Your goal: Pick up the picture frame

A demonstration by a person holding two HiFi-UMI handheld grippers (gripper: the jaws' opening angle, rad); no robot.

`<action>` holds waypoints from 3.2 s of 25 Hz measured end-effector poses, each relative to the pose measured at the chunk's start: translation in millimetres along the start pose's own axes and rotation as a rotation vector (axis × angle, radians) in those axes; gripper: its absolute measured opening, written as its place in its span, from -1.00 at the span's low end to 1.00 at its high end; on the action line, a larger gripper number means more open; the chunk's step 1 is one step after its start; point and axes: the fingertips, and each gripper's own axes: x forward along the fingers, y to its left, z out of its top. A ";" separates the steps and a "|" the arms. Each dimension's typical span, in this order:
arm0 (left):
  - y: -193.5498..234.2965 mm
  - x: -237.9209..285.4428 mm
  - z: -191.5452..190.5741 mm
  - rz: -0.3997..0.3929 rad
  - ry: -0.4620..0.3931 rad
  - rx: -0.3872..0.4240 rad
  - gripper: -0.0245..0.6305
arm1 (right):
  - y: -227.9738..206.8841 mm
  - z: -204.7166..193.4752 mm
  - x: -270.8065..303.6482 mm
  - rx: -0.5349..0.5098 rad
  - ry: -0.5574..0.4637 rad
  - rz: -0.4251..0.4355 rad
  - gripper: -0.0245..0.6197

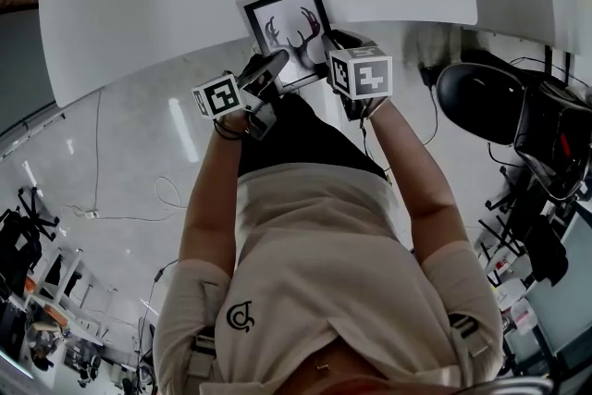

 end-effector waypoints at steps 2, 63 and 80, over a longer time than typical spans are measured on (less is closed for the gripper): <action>-7.5 0.4 -0.4 -0.006 -0.009 0.011 -0.83 | -0.7 -2.3 -3.3 0.002 0.003 -0.003 -0.69; -358.1 -164.8 282.1 0.287 -0.628 1.497 -0.84 | 185.7 318.2 -215.5 -0.371 -1.064 0.049 -0.90; -354.3 -190.5 283.2 0.351 -0.683 1.513 -0.84 | 207.3 314.3 -215.4 -0.406 -1.095 0.077 -0.91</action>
